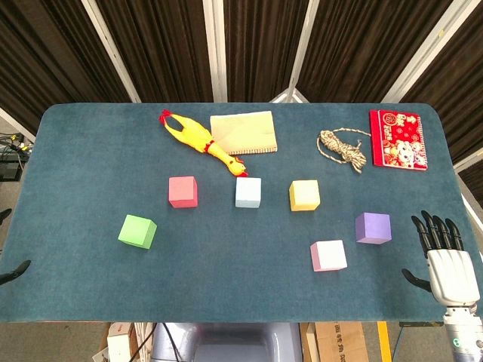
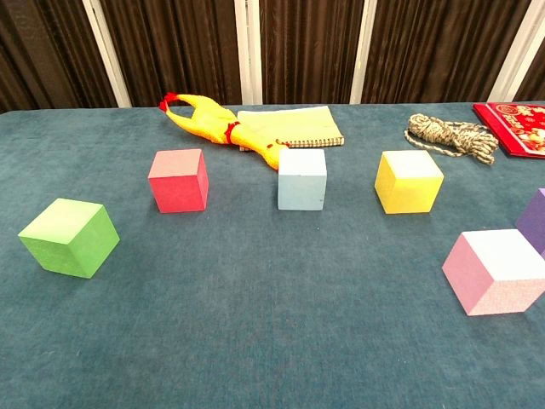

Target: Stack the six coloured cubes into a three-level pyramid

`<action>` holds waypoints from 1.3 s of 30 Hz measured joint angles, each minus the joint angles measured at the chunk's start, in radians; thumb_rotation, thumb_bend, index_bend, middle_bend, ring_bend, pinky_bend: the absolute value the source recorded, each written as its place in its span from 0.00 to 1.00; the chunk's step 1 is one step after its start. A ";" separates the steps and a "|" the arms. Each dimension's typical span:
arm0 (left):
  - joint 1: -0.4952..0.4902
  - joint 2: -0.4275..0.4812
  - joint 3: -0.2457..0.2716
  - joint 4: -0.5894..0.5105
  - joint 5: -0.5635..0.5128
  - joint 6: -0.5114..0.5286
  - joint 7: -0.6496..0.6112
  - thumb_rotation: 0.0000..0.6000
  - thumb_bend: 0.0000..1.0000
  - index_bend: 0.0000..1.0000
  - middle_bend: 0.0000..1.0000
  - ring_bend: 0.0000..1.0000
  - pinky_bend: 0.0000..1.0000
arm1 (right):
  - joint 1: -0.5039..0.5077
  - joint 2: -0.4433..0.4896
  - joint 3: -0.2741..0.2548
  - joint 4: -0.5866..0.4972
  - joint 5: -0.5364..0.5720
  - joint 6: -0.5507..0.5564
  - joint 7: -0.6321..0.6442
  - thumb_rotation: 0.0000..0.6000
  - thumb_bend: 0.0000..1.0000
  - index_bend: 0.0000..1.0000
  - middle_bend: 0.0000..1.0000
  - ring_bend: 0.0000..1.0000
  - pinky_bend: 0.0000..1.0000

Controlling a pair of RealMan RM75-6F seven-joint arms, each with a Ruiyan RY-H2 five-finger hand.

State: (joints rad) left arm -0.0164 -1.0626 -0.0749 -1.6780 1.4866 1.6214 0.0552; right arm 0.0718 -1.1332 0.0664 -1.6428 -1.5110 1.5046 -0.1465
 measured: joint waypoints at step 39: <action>0.013 0.006 -0.003 -0.005 0.031 0.020 -0.053 1.00 0.09 0.12 0.00 0.00 0.03 | 0.004 0.008 -0.005 -0.052 0.047 -0.053 0.028 1.00 0.13 0.07 0.00 0.03 0.02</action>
State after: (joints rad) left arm -0.0035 -1.0570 -0.0775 -1.6828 1.5173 1.6417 0.0018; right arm 0.0759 -1.1250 0.0610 -1.6948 -1.4639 1.4515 -0.1186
